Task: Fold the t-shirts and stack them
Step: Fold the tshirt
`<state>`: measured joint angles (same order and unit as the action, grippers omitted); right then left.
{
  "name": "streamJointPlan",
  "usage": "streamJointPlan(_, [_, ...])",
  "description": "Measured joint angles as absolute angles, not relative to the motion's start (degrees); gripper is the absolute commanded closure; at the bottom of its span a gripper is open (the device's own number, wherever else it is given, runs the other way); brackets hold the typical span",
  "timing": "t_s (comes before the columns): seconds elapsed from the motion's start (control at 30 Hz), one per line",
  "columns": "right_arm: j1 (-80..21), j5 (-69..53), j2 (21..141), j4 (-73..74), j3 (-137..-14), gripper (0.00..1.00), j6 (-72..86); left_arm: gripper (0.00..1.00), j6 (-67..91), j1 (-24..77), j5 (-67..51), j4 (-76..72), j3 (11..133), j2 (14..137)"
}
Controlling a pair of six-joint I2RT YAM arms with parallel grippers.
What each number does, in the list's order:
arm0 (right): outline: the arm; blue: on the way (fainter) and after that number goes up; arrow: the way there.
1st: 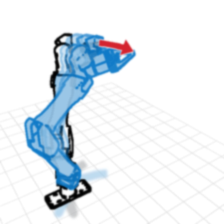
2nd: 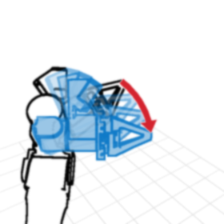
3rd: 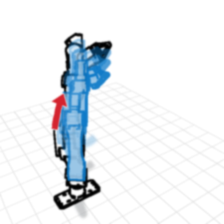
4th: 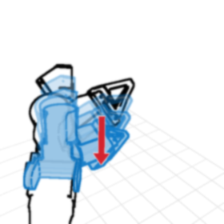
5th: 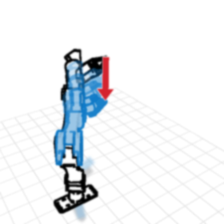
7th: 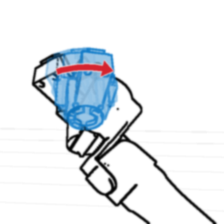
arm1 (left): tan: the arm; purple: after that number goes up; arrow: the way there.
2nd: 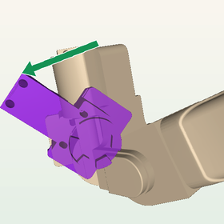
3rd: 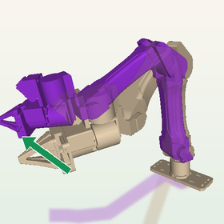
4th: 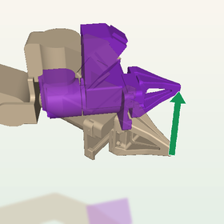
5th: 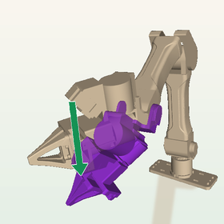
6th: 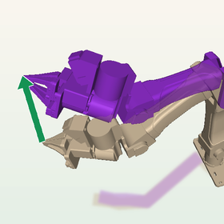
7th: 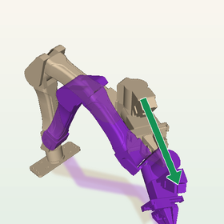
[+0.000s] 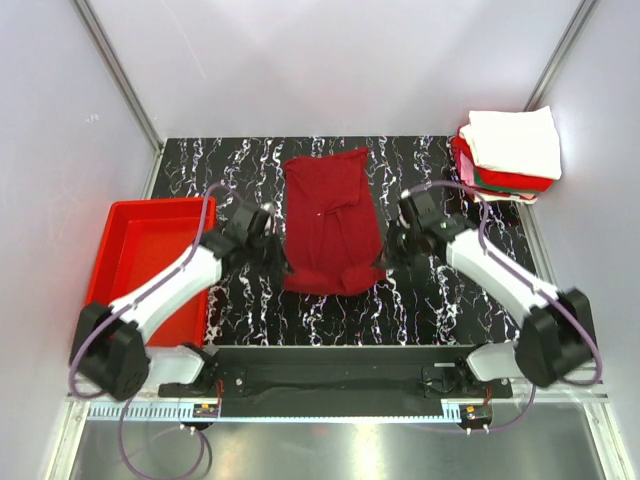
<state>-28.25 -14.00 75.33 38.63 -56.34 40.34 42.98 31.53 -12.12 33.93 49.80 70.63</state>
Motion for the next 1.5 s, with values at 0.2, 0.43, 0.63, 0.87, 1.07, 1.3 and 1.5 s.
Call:
streamJointPlan(0.2, [-21.45, -14.7, 90.06, 38.48, -69.82, 1.0, 34.35, 0.99, 36.36, 24.71, -14.37, 35.55, 64.03, 84.47])
streamJointPlan(0.43, [-16.91, -16.25, 104.79, 39.94, -83.66, 1.0, 29.17, 0.99, 30.87, 19.51, -18.55, 37.82, 78.39, 100.64])
streamJointPlan(0.63, [-16.21, -18.09, 114.67, 41.45, -93.1, 1.0, 27.03, 0.96, 28.95, 16.97, -19.35, 40.25, 87.85, 110.87])
streamJointPlan(0.87, [-14.46, -19.57, 125.38, 44.36, -102.74, 0.47, 26.39, 0.67, 27.49, 15.18, -19.59, 43.77, 96.6, 120.66])
streamJointPlan(1.07, [-12.47, -19.11, 129.43, 47.29, -106.72, 0.36, 24.25, 0.32, 26.26, 12.95, -19.68, 46.81, 101.34, 125.25])
streamJointPlan(1.3, [-11.55, -16.62, 116.14, 44.99, -92.6, 0.33, 24.23, 0.28, 25.26, 11.92, -16.16, 46.22, 93.27, 112.05])
streamJointPlan(1.5, [-12.64, -18.06, 107.92, 41.69, -87.07, 0.34, 24.95, 0.3, 25.8, 13.32, -15.11, 41.25, 81.89, 98.43])
